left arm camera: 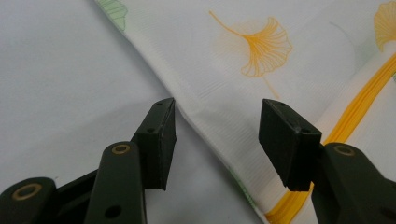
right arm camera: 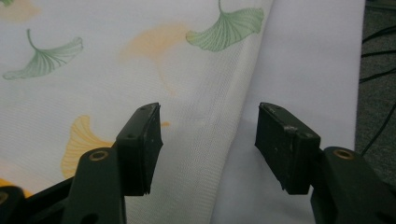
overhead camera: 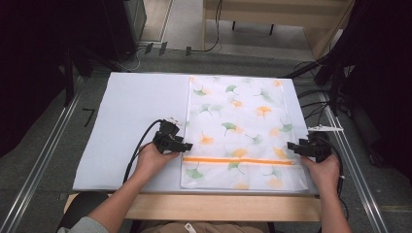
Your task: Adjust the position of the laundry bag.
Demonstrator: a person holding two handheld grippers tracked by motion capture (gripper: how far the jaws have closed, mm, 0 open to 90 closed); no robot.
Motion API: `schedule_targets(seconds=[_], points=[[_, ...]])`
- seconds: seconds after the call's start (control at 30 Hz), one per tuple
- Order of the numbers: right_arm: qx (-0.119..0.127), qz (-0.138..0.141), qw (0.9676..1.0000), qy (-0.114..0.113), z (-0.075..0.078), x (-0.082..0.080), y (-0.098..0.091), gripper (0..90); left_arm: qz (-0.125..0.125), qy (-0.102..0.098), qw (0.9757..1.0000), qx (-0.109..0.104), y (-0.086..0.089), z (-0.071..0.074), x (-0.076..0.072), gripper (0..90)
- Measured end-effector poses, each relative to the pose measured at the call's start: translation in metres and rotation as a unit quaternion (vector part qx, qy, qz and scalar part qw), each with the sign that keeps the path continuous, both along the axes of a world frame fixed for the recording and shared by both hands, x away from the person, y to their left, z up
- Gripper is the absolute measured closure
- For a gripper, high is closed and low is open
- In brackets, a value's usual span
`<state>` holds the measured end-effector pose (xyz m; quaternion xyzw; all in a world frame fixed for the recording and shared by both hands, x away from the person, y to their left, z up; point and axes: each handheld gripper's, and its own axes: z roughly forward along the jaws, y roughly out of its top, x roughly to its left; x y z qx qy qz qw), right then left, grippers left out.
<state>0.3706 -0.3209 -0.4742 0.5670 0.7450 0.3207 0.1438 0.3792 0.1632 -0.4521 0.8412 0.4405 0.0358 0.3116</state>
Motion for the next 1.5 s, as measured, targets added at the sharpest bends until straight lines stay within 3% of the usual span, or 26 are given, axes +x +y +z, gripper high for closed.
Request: schedule_targets(seconds=[0.03,0.17,0.2,0.4,0.5,0.53,0.57,0.63,0.77,1.07,1.3,1.5], points=[[-0.006,0.002,1.0,-0.002,-0.002,0.002,0.003,43.3,-0.003,-0.002,1.0,0.003,-0.003,0.0,-0.001,48.3],[0.01,0.004,0.9999,0.002,-0.001,0.005,0.007,44.0,-0.009,-0.002,1.0,0.002,-0.007,-0.001,-0.002,51.1],[0.008,0.016,0.9998,0.001,-0.001,0.005,0.013,46.5,-0.015,-0.004,0.9999,0.001,-0.01,-0.001,-0.002,53.4],[0.004,0.021,0.9998,0.001,0.0,0.006,0.02,53.7,-0.02,-0.012,0.9997,0.005,-0.012,-0.002,-0.003,63.6],[-0.004,0.018,0.9998,-0.001,0.0,0.007,0.023,61.5,-0.027,-0.014,0.9995,0.008,-0.011,-0.002,-0.002,70.7],[-0.008,0.014,0.9999,-0.001,0.001,0.007,0.024,69.1,-0.028,-0.017,0.9994,0.011,-0.012,-0.003,-0.003,76.1],[-0.008,0.014,0.9999,-0.001,0.001,0.007,0.024,69.1,-0.028,-0.017,0.9994,0.011,-0.012,-0.003,-0.003,79.6],[-0.013,0.001,0.9999,0.002,0.001,0.007,0.025,79.7,-0.032,-0.013,0.9994,0.007,-0.011,-0.004,-0.001,83.9],[-0.005,-0.009,0.9999,0.013,0.002,0.008,0.024,86.1,-0.025,0.003,0.9996,-0.012,-0.009,-0.004,0.002,89.4],[-0.004,-0.003,0.9998,0.019,0.006,0.01,0.027,88.5,-0.021,0.011,0.9992,-0.033,0.0,0.0,0.003,90.0],[0.002,0.01,0.9998,0.019,0.009,0.011,0.033,88.7,-0.019,0.013,0.9992,-0.031,0.01,0.006,0.004,90.0],[0.024,0.026,0.9992,0.021,0.014,0.015,0.044,89.1,-0.012,0.012,0.9992,-0.036,0.023,0.012,0.004,90.0]])
